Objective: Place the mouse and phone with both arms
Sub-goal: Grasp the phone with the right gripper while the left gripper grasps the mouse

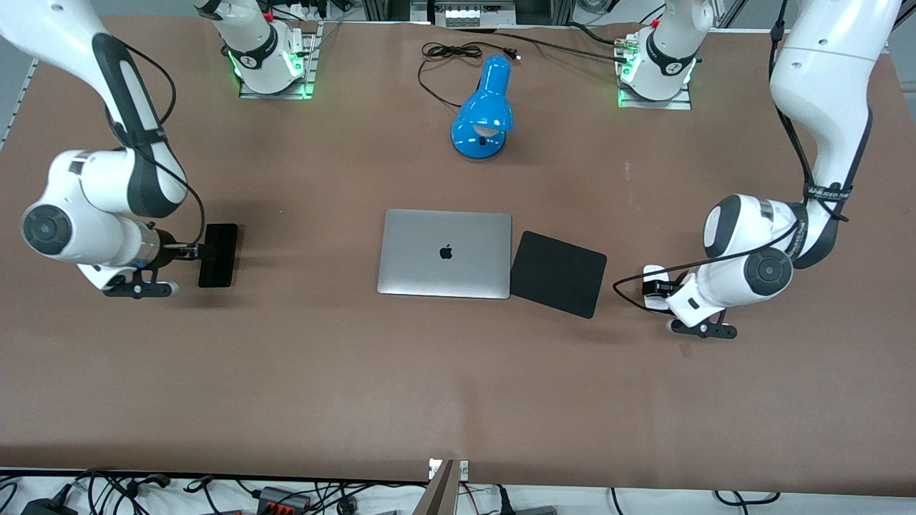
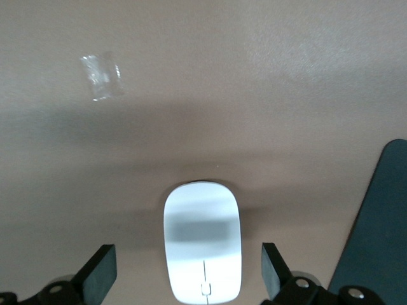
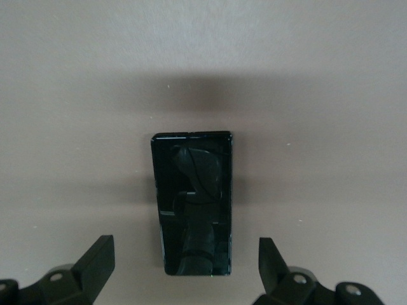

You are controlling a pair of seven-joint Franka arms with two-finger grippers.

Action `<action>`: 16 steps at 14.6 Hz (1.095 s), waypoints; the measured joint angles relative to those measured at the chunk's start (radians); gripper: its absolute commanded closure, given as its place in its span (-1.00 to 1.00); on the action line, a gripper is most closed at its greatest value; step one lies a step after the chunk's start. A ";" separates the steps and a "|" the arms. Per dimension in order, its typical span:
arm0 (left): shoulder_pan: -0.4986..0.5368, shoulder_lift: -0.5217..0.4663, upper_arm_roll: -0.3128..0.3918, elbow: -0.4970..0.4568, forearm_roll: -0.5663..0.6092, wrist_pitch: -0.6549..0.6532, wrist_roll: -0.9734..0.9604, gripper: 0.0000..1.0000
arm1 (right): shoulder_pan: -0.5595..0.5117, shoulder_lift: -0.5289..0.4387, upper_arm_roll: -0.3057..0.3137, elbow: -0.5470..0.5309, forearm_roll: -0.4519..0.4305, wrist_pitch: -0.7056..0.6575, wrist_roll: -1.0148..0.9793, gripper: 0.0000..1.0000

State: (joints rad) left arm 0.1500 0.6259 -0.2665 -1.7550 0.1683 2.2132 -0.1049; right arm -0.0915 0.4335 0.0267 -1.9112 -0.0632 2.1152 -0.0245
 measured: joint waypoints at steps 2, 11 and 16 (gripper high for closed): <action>0.000 0.011 0.000 -0.017 0.000 0.041 0.000 -1.00 | 0.000 0.032 0.000 0.000 0.000 0.011 0.001 -1.00; 0.000 0.014 0.000 -0.096 0.000 0.131 0.000 -0.89 | -0.022 0.083 0.000 -0.071 0.001 0.129 0.070 -1.00; 0.000 0.014 0.000 -0.098 0.000 0.134 -0.001 -0.30 | -0.021 0.090 0.008 -0.073 0.001 0.136 0.092 -1.00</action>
State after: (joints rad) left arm 0.1502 0.6401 -0.2665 -1.8531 0.1684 2.3473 -0.1056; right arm -0.1130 0.5235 0.0349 -1.9844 -0.0621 2.2514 0.0671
